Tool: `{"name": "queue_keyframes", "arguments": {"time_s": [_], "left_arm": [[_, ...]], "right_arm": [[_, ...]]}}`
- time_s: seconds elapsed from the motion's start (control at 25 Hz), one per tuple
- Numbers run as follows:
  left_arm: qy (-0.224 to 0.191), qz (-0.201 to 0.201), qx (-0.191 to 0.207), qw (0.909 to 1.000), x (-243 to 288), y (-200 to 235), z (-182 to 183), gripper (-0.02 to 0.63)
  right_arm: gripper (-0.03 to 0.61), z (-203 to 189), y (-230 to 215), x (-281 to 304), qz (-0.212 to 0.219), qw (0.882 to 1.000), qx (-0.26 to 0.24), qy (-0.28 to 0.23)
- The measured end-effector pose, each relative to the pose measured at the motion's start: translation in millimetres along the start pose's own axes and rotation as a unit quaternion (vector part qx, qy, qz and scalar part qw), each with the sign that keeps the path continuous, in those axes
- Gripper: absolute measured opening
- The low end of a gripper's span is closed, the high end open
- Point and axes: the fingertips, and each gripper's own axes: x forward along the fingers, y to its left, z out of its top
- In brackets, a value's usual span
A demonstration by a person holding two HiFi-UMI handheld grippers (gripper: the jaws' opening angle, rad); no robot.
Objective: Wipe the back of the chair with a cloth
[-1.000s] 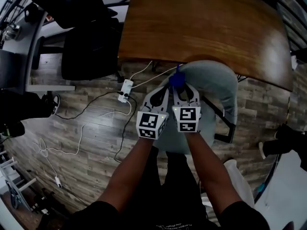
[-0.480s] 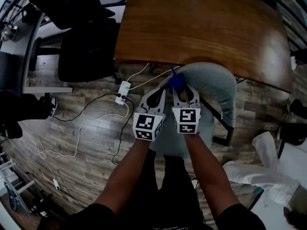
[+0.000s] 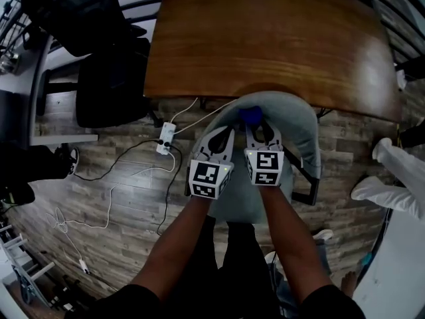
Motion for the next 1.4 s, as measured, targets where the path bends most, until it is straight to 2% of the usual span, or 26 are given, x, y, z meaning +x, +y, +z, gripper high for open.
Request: {"name": "queue_keyframes", "arguments": {"time_s": [0.24,0.6,0.76,1.0,1.4], "left_arm": [[0.003,-0.021,0.01,0.9997,20.5,-16.5,-0.5,0.003],[0.012,-0.05,0.037,0.998,46.6,-47.3,-0.4,0.003],[0.017,-0.064,0.036,0.9971,57.7,-65.9,-1.2,0.003],[0.017,-0.092,0.042,0.9947,66.0,-98.5,-2.1,0.003],[0.02,-0.119,0.051,0.9914,69.3,-127.3,-4.9,0.003]], "right_arm": [[0.124,-4.1,-31.5,-5.6,-0.032,0.999,0.011,-0.002],[0.124,-14.0,-85.5,-31.1,-0.102,0.995,0.016,-0.004],[0.124,-17.0,-104.6,-44.6,-0.137,0.99,0.023,-0.007],[0.124,-25.9,-126.3,-65.4,-0.168,0.985,0.038,-0.006],[0.124,-39.2,-151.5,-97.5,-0.217,0.975,0.057,0.0]]}}
